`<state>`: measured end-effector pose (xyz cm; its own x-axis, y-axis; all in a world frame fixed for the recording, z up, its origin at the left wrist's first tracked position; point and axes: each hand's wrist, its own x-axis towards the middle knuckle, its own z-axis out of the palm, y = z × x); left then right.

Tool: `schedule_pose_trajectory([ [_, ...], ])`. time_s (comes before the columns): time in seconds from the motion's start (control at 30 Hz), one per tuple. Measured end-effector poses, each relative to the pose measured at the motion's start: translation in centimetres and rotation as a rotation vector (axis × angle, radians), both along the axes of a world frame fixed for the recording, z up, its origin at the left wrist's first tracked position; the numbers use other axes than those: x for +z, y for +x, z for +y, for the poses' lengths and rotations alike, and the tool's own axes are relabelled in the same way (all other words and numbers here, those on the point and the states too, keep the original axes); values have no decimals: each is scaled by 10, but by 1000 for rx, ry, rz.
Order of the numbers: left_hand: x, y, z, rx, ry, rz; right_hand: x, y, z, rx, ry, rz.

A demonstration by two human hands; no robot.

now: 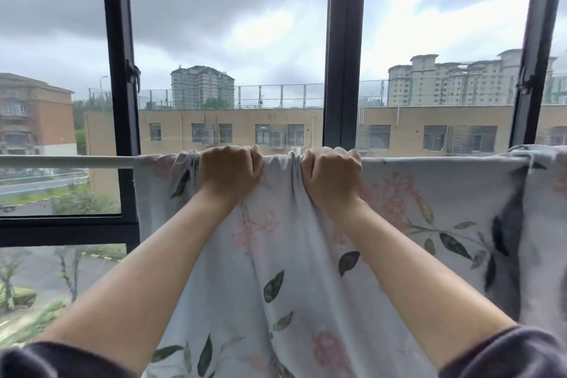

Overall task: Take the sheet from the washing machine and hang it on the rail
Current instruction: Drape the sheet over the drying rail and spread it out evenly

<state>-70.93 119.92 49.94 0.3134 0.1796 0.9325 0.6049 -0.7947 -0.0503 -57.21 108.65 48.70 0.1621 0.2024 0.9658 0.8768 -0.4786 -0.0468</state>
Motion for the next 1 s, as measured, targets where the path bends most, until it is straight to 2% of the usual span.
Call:
schedule_pose_trajectory([
  [0.07,-4,2,-4,-86,2,-35,-7,-9,0,43,-4,14],
  [0.2,-42,-8,-7,-141,80,18,-50,-24,-11,76,-19,3],
  [0.3,-98,-34,-12,-193,50,-11,-111,-39,-24,190,-181,81],
  [0.4,-153,-65,-14,-77,-122,-65,-181,-43,-41,198,-348,194],
  [0.47,-176,-82,-10,-45,-284,-189,-213,-43,-52,171,-428,257],
  [0.57,-195,-99,-10,-187,-697,-338,-247,-46,-64,211,-542,320],
  [0.63,-201,-102,-12,-138,-885,-326,-260,-46,-67,278,-594,416],
  [0.7,-212,-105,-14,-79,-917,-317,-269,-49,-70,314,-607,508],
  [0.87,-240,-117,-32,-112,-986,-331,-279,-65,-74,456,-635,693],
  [0.93,-241,-119,-43,-228,-1069,-298,-276,-80,-66,598,-659,707],
  [1.0,-238,-120,-53,-547,-1214,-216,-270,-103,-57,718,-745,775],
])
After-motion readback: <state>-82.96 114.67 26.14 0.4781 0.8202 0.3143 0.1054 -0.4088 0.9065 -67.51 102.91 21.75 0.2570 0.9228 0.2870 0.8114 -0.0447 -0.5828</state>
